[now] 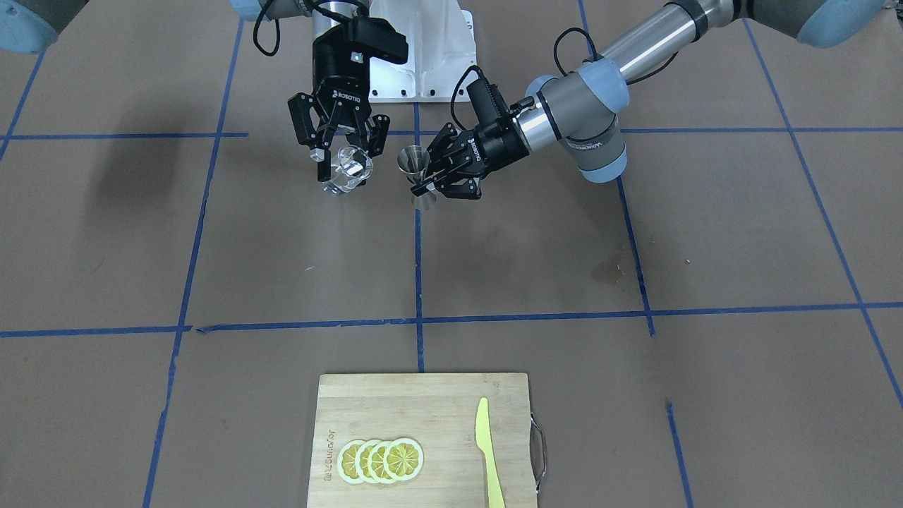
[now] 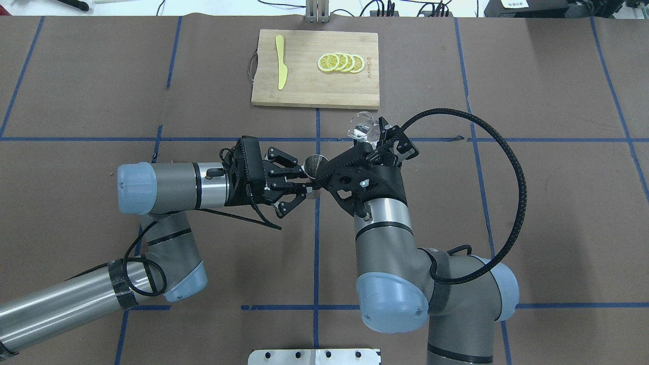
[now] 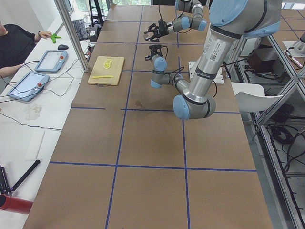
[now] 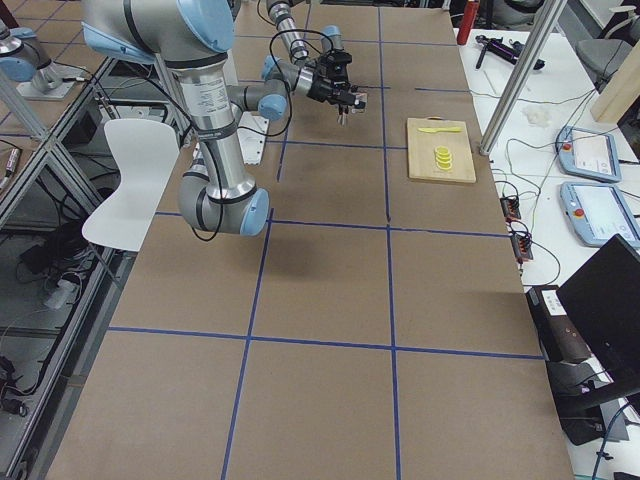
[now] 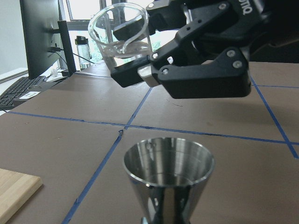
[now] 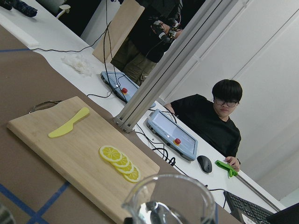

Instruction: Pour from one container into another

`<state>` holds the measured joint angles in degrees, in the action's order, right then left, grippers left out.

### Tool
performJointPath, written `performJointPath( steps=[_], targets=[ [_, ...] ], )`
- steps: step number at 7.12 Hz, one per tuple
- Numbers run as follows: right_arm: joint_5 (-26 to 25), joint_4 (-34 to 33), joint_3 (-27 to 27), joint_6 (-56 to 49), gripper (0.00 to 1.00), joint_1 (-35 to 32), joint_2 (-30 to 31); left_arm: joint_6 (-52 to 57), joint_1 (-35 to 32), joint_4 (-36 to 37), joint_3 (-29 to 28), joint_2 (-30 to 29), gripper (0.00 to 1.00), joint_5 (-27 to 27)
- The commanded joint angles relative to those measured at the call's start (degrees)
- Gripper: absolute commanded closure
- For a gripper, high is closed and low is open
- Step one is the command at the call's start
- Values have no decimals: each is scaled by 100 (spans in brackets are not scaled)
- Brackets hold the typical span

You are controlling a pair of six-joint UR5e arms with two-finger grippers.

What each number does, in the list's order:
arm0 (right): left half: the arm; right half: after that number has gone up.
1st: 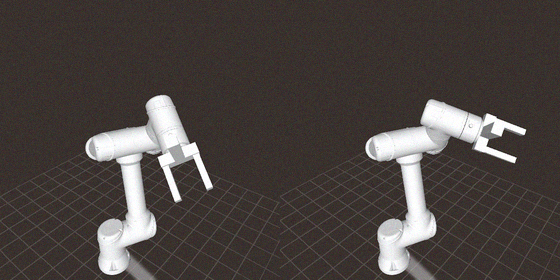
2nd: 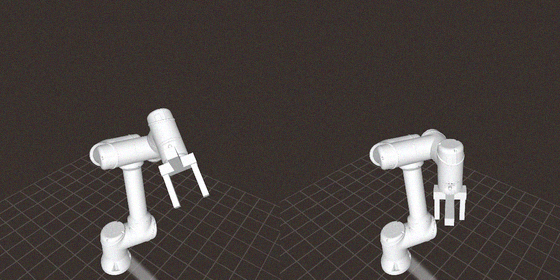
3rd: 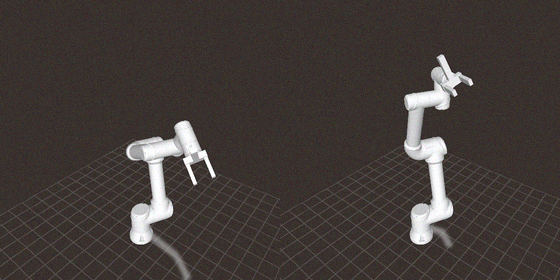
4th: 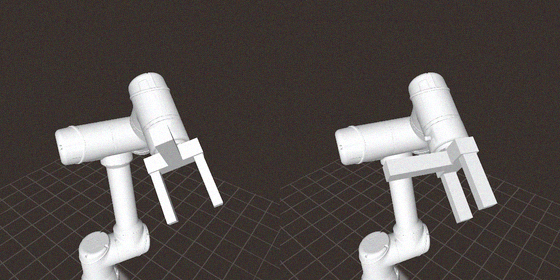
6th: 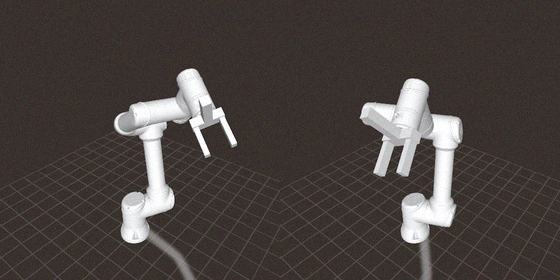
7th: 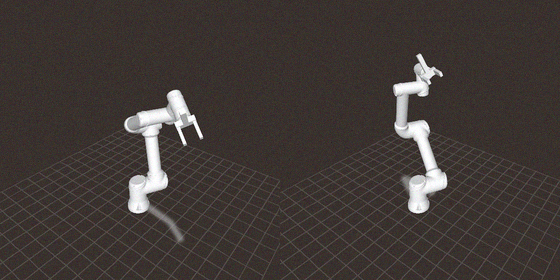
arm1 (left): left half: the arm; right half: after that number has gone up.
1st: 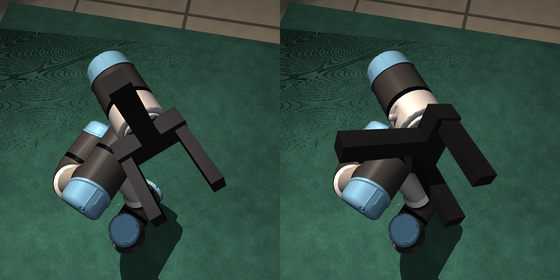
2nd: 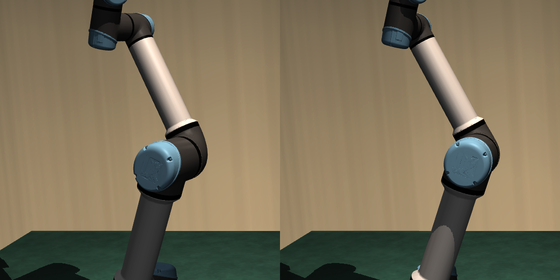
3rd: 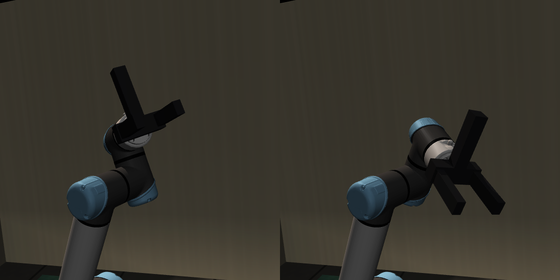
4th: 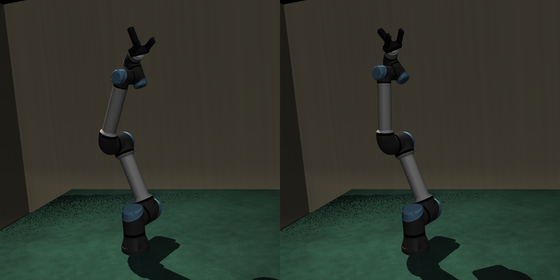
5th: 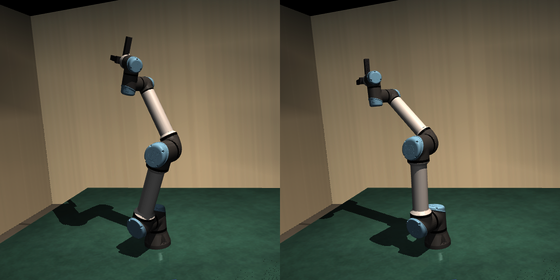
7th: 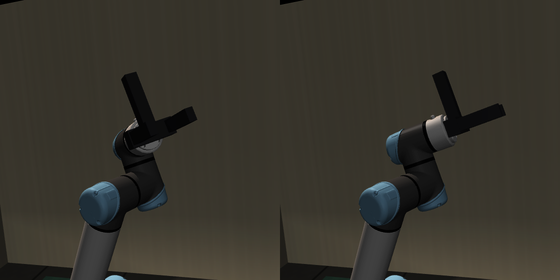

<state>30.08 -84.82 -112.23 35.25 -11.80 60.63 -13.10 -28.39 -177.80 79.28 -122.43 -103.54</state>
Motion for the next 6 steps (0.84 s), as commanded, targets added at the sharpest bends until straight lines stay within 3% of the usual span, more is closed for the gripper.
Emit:
performJointPath(
  steps=[1,6],
  targets=[
    [-142,-52,-1,-375,100,99,-69,0,0,0,0,0,100,0],
    [-353,-61,25,-877,100,301,-245,0,0,0,17,0,100,0]
  ],
)
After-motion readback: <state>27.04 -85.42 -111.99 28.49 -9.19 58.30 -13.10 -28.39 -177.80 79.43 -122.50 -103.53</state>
